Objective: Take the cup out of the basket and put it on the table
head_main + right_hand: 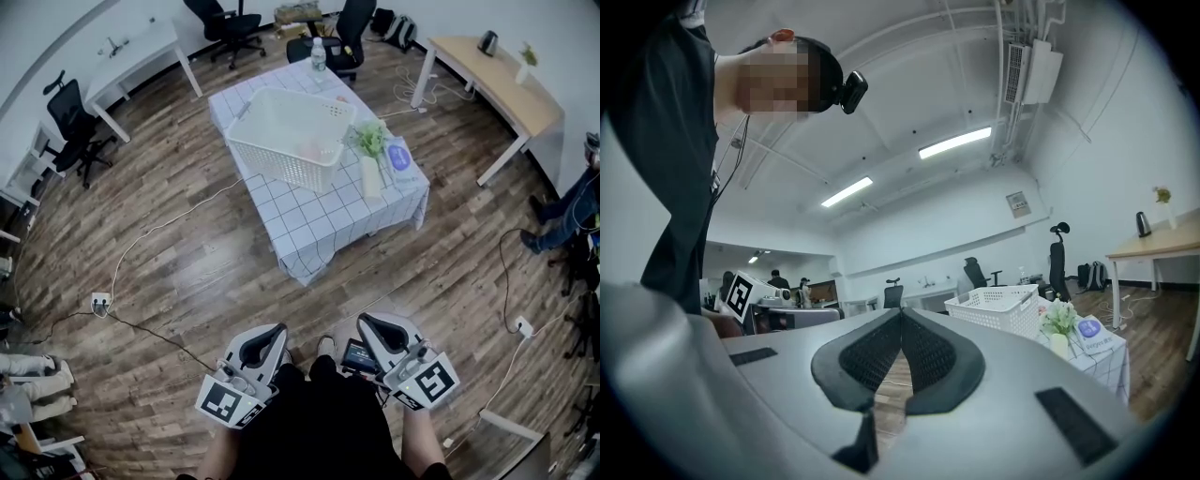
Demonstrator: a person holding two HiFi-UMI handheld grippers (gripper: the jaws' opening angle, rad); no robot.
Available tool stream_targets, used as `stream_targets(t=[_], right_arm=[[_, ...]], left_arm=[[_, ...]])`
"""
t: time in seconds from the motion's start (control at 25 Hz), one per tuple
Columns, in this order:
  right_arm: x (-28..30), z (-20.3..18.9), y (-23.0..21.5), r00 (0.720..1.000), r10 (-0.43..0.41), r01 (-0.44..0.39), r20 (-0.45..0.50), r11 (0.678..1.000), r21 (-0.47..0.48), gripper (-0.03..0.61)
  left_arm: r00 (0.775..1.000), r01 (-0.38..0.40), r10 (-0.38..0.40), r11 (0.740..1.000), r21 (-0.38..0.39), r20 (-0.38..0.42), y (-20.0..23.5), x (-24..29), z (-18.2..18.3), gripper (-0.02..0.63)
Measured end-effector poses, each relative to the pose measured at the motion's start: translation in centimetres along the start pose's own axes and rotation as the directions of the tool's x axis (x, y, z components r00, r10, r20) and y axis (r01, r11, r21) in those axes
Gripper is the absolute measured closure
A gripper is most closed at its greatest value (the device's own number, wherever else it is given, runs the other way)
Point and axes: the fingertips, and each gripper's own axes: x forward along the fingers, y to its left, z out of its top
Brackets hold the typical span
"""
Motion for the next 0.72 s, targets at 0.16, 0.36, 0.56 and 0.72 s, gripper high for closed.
stream_targets(t=[0.16, 0.36, 0.56, 0.72], right_arm=[[-0.1, -0.1, -0.4, 0.999, 0.034, -0.034, -0.009, 0.999, 0.010, 0.555], [0.5, -0.2, -0.3, 0.998, 0.061, -0.061, -0.012, 0.998, 0.013, 0.555], [1.4, -0.7, -0.3, 0.998, 0.064, -0.064, -0.027, 0.998, 0.016, 0.555], [2.6, -0.7, -0.4, 0.998, 0.055, -0.055, -0.039, 0.999, -0.002, 0.555]], left_arm=[[1.000, -0.025, 0.025, 1.000, -0.003, -0.009, -0.5, 0.8, -0.1, 0.606], [0.999, -0.044, 0.044, 0.999, -0.009, -0.019, -0.5, 0.7, -0.3, 0.604], [0.998, -0.052, 0.052, 0.999, -0.012, -0.027, 0.6, 0.6, -0.6, 0.606], [0.999, -0.039, 0.039, 0.999, -0.020, -0.025, 1.9, 0.8, -0.9, 0.604]])
